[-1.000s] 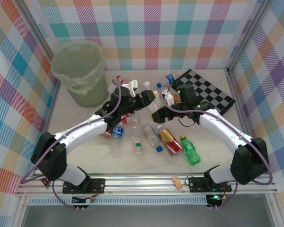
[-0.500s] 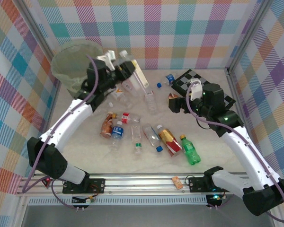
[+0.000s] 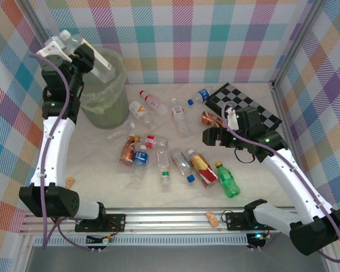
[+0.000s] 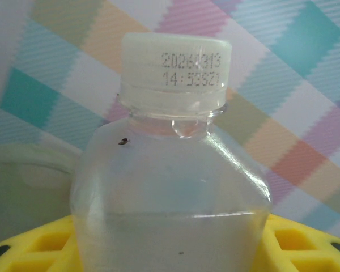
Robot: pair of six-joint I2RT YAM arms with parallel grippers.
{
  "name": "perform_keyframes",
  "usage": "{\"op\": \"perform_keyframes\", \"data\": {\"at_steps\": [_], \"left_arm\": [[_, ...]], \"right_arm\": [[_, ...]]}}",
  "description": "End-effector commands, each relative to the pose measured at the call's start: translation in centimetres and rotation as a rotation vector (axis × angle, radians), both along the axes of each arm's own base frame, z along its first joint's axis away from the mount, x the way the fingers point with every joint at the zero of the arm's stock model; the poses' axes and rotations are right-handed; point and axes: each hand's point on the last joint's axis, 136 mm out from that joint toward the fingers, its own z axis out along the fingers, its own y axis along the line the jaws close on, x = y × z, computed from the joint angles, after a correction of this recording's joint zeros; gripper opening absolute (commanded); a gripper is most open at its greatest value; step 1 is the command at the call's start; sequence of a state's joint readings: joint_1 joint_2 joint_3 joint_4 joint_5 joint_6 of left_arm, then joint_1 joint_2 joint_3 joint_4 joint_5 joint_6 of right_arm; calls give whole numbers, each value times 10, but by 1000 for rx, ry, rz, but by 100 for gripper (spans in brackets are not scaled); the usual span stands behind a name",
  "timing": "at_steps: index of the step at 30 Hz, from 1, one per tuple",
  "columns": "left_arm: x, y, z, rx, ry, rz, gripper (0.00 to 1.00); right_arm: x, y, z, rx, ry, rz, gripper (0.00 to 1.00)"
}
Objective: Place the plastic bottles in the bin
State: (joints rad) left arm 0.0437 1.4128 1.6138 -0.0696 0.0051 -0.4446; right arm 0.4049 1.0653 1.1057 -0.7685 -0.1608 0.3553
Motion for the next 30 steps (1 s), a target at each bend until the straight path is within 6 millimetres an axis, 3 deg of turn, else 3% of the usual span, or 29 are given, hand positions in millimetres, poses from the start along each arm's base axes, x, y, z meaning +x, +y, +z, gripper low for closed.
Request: {"op": "perform_keyframes", "data": {"at_steps": [1, 4, 8, 16, 20, 23, 27, 30], "left_arm": [[18, 28, -13, 93, 87, 86, 24], [44, 37, -47, 156, 251, 100, 22], [73, 39, -86, 229, 406, 72, 22], [109, 35, -167, 347, 641, -40, 22], [117, 31, -206, 358, 733, -96, 25], [117, 30, -228, 354, 784, -116, 32], [117, 27, -245, 338, 816, -140, 46], [117, 25, -253, 329, 820, -150, 49]], "right_arm": [[-12, -1, -12, -5, 85, 0, 99], [-17, -16, -17, -62, 140, -70, 99], [-37, -49, -32, -237, 311, -184, 99], [-71, -62, -60, -276, 439, -202, 99], [-77, -71, -65, -313, 463, -239, 99], [-82, -82, -70, -352, 499, -270, 99], [-94, -90, -91, -372, 596, -288, 99], [-94, -91, -107, -355, 607, -308, 99]]}}
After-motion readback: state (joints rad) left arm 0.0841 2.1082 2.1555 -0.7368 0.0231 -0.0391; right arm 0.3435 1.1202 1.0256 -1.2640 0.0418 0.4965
